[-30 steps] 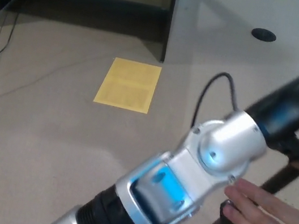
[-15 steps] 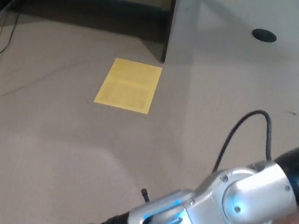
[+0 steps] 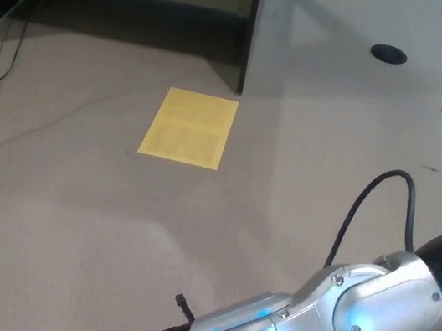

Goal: There is a tripod standing in front of the robot and the robot extends its left arm to grab it. It lifts the tripod and passes it to a person.

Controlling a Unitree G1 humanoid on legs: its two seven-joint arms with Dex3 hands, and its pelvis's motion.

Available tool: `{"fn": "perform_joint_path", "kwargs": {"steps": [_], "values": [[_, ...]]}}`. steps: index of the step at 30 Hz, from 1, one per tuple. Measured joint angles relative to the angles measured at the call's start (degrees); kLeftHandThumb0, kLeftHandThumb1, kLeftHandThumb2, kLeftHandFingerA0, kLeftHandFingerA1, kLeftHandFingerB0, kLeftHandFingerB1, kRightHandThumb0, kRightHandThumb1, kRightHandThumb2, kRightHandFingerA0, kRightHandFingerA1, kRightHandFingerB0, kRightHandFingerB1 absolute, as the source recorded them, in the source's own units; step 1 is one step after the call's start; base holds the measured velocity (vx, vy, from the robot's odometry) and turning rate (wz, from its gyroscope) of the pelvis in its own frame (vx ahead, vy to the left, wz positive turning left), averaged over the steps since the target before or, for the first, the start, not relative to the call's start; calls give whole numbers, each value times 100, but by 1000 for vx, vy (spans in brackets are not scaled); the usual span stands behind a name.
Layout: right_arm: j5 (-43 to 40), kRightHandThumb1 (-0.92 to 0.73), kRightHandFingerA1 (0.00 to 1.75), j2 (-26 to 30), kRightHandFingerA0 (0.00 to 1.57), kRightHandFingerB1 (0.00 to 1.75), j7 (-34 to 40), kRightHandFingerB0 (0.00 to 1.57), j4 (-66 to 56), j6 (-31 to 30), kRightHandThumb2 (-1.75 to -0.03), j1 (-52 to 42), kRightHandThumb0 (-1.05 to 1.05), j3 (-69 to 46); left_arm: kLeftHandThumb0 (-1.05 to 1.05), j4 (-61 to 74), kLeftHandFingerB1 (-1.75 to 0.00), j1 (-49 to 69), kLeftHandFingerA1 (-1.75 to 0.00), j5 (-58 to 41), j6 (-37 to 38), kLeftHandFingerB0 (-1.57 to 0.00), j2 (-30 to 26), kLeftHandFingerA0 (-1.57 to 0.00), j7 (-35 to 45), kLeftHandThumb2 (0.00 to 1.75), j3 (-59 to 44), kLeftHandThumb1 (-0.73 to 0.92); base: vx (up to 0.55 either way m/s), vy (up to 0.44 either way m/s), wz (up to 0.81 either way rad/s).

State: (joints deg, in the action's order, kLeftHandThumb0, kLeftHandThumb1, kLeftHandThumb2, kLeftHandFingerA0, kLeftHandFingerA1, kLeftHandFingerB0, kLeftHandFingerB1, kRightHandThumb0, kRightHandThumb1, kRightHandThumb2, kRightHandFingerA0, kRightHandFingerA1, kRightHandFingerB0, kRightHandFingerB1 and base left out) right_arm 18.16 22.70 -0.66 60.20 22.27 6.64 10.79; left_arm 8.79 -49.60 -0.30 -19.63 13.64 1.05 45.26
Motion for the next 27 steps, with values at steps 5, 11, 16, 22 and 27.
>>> {"fn": "perform_joint_path", "kwargs": {"steps": [5,11,16,22,27], "values": [[59,-75,50,-10,54,41,118,42,-393,-404,-62,-30,-24,-25,-86,110,0,-87,-3,23,-101,0,-36,0,101,91,-157,50,0,0,0],[-13,-67,42,-8,68,39,-29,56,-347,-351,-60,-37,-41,-75,-81,93,0,-147,0,67,-135,0,-51,0,313,86,-506,50,0,0,0],[-32,-67,42,-9,66,38,-71,55,-257,-300,-61,-37,-37,-85,-79,294,0,-149,0,85,-244,0,-307,0,620,84,-945,49,0,0,0],[-52,-68,43,-9,67,39,-114,55,-214,-247,-60,-36,-41,-105,-70,595,0,10,0,9,-352,0,-884,0,1010,54,-1639,44,0,0,0],[-49,-68,42,-10,65,38,-127,53,-180,-216,-61,-29,-40,-102,-66,859,0,275,0,-149,-470,0,-1384,0,1350,54,-2209,44,0,0,0]]}}
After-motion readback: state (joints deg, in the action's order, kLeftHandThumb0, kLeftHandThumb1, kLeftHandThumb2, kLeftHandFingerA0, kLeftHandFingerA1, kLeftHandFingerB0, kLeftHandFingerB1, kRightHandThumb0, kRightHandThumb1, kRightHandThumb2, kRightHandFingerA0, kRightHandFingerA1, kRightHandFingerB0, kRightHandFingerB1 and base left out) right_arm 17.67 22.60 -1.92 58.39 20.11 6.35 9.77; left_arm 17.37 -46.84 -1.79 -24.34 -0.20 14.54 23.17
